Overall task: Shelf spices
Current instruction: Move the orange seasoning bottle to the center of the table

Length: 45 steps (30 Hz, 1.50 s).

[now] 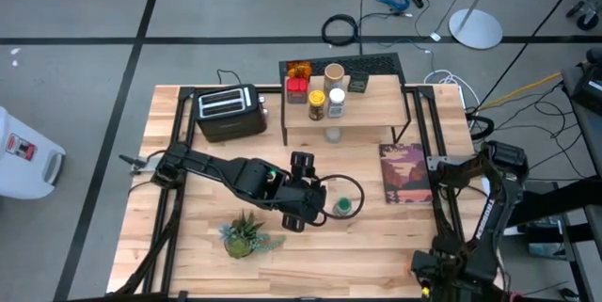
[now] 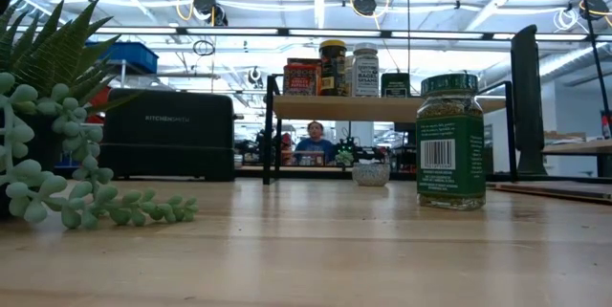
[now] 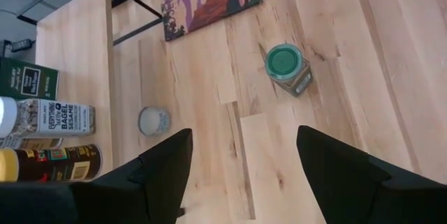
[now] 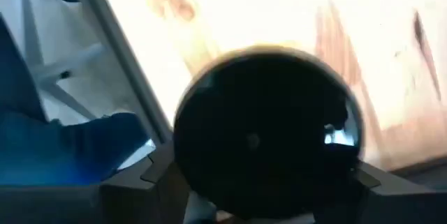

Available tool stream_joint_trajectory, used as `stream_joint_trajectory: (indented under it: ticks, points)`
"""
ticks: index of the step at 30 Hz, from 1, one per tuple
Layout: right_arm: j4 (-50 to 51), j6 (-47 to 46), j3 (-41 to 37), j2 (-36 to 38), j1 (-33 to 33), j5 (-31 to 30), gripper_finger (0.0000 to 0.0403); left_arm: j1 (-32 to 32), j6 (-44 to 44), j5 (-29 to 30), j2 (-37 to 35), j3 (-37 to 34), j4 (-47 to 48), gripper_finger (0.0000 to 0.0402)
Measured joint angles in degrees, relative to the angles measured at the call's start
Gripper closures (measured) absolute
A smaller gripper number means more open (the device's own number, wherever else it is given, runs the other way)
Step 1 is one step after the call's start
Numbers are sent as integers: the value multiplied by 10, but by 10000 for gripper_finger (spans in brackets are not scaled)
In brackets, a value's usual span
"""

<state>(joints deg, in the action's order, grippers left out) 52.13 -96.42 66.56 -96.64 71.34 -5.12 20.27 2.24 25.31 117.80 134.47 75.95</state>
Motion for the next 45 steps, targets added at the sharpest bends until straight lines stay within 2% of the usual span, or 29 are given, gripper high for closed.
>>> stream_joint_trajectory:
  ticks: [13,20,28,37,42,45]
  points:
    - [28,166,-19,1,-81,-30,181,0,2,-1,0,0,1,134]
    - [66,273,-19,2,-140,-71,181,0,10,-1,0,0,1,134]
    - [65,391,-19,3,-214,-110,181,0,11,-2,0,0,3,134]
    - [70,455,-19,17,-266,-116,181,0,11,-2,0,0,13,134]
    - [82,450,-19,48,-296,-157,181,0,12,-2,0,0,13,134]
    - [83,458,-19,67,-316,-159,181,0,12,-2,0,0,13,134]
